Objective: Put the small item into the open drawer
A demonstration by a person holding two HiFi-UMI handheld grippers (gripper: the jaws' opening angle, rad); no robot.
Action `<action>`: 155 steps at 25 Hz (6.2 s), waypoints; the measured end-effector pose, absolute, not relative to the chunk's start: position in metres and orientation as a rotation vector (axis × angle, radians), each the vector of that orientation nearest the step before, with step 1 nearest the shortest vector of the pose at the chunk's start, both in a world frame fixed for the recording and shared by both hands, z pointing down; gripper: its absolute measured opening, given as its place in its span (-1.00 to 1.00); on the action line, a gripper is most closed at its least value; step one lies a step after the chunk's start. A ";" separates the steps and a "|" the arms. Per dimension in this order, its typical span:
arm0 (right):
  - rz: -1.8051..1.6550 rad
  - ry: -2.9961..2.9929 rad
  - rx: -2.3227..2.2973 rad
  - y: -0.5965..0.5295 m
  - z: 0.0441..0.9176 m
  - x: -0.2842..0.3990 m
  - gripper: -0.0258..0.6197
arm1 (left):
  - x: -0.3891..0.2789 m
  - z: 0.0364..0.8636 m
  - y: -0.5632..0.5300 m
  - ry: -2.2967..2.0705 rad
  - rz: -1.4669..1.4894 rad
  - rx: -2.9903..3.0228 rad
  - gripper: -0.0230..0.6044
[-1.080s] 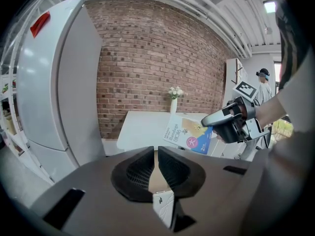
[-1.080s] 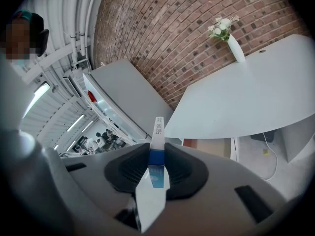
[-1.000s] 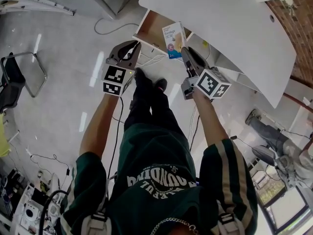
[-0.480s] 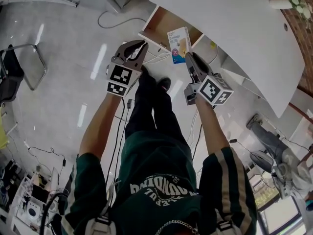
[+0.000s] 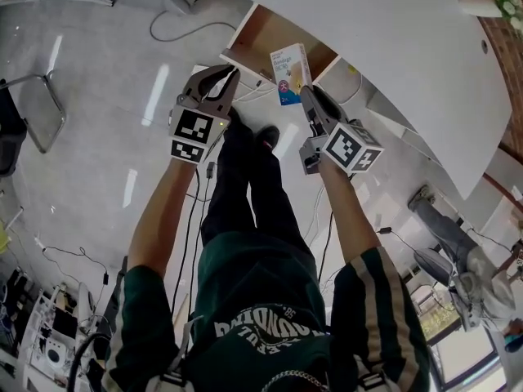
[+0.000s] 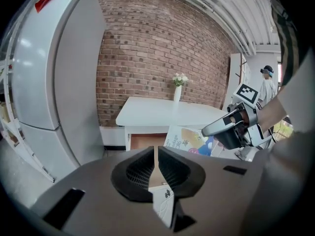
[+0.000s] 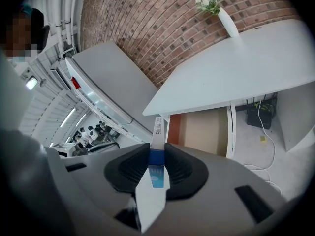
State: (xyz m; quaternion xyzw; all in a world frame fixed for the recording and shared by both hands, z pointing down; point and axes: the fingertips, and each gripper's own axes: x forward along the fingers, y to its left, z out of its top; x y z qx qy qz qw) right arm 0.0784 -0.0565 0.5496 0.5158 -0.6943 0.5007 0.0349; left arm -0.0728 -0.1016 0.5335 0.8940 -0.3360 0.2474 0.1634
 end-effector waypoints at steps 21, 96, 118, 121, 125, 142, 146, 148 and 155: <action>1.603 -1.853 1.812 -0.103 0.652 0.090 -0.57 | -0.065 0.579 -0.119 -0.916 0.685 2.507 -0.80; 1.556 -1.491 1.465 -0.133 0.805 0.076 -0.55 | -0.091 0.646 -0.120 -0.845 0.700 2.370 -0.80; 1.385 -1.520 1.588 -0.105 0.745 0.096 -0.82 | -0.073 0.614 -0.108 -0.837 0.738 2.431 -0.80; 1.397 -1.561 1.593 -0.091 0.727 0.095 -0.83 | -0.070 0.597 -0.105 -0.844 0.750 2.452 -0.80; 1.410 -1.580 1.588 -0.068 0.703 0.097 -0.84 | -0.065 0.576 -0.096 -0.861 0.762 2.461 -0.80; 1.073 -1.938 1.475 -0.018 0.572 0.094 -0.84 | -0.041 0.474 -0.067 -0.899 0.746 2.588 -0.80; 0.975 -2.022 1.495 -0.028 0.532 0.092 -0.84 | -0.036 0.444 -0.073 -0.930 0.712 2.638 -0.80; 0.934 -2.060 1.511 -0.033 0.511 0.091 -0.84 | -0.036 0.430 -0.076 -0.952 0.698 2.657 -0.80; 0.758 -2.200 1.519 -0.057 0.441 0.086 -0.84 | -0.040 0.384 -0.082 -1.020 0.645 2.708 -0.80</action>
